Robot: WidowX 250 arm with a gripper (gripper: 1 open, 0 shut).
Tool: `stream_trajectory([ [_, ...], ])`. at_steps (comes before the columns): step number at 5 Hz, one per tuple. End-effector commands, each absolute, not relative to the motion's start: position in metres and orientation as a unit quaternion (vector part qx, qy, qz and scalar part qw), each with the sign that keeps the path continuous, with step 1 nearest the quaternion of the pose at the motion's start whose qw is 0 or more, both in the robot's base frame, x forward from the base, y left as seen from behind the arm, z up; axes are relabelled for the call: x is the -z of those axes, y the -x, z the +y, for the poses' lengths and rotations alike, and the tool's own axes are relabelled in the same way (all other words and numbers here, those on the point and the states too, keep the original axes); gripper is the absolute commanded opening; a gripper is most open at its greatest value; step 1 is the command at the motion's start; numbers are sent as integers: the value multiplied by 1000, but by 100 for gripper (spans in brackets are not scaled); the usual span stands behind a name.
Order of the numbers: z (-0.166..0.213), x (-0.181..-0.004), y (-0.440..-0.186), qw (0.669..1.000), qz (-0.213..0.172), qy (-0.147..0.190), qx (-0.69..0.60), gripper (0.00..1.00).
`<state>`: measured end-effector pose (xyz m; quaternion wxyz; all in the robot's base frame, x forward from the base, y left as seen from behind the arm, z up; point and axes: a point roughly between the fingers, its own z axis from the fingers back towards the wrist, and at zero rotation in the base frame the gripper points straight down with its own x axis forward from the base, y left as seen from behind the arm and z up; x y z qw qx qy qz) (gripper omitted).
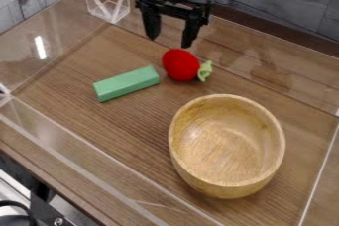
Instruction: Move the red fruit to the left
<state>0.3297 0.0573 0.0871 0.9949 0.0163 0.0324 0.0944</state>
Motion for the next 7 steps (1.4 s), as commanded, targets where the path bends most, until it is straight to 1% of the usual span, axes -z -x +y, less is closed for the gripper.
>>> stream_trajectory([
  [1, 64, -89, -331, 996, 18, -25, -82, 100],
  [2, 60, -79, -336, 997, 26, -26, -70, 100],
  [3, 56, -74, -342, 997, 30, -26, -59, 0],
  [4, 53, -71, -348, 995, 30, -24, -96, 0],
  [5, 52, -90, -352, 991, 14, -12, -134, 0],
  [6, 57, -119, -346, 990, -4, 7, -144, 0],
  [7, 75, -144, -336, 988, -13, 24, -154, 0],
])
